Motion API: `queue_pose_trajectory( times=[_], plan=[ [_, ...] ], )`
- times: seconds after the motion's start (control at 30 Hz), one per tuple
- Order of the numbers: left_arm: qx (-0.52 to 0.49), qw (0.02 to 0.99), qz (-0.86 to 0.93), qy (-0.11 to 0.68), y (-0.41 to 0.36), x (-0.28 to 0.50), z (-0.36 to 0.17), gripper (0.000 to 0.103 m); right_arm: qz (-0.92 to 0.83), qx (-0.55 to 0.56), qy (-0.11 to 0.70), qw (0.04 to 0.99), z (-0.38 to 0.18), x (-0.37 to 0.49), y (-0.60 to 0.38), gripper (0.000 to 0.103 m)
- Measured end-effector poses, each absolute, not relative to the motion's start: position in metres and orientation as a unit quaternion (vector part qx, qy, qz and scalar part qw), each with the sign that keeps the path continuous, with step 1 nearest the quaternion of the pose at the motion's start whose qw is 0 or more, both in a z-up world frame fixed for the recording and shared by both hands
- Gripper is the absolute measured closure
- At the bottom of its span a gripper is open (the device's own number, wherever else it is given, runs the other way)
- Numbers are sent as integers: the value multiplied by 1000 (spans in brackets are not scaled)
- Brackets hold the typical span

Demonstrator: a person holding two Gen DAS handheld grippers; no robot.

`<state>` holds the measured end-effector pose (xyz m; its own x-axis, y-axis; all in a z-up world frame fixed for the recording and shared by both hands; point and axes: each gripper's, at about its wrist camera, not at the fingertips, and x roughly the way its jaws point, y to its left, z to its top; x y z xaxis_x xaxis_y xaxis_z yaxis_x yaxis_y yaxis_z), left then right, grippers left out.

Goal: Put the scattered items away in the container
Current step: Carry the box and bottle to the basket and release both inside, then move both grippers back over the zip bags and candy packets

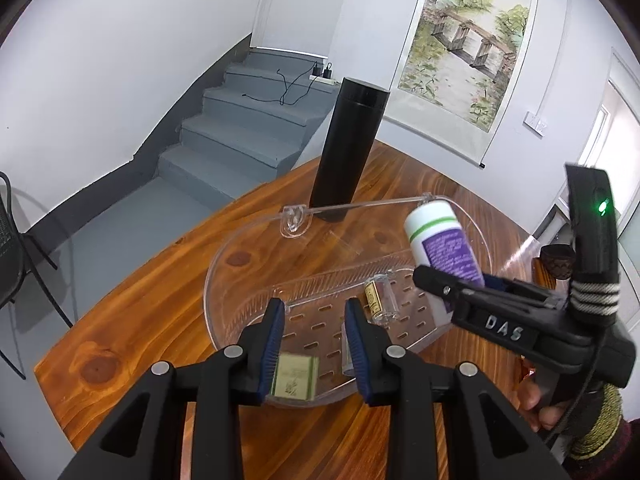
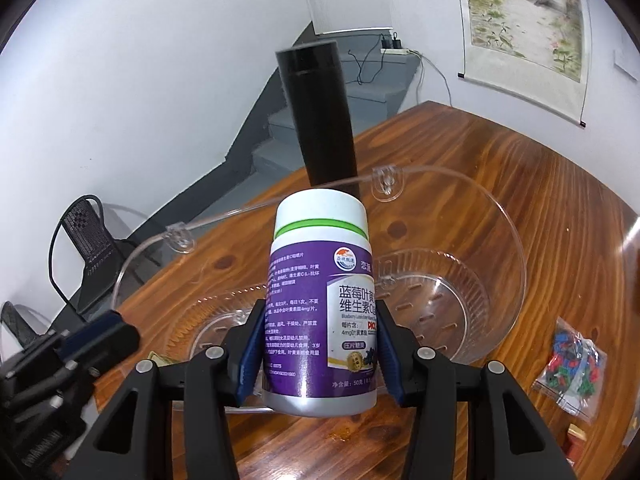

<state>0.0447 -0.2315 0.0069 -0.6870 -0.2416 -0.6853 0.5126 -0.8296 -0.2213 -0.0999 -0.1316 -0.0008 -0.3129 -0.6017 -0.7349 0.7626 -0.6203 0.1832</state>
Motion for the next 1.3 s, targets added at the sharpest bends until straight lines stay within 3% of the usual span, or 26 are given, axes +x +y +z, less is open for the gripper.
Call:
queue_pose_trajectory(
  times=[0.7,1.1,1.3],
  plan=[
    [333,187,-904,193,-216,45,11,71,-814,398,72,416,2,-88,-100,49],
    [356,81,-918,154,-138,3,13,69,-859,416,21,298,-17,-99,36,49],
    [376,15,-916,141,-85,-24,6,62,-886,423,-14,192,-28,-108,146,47]
  ],
)
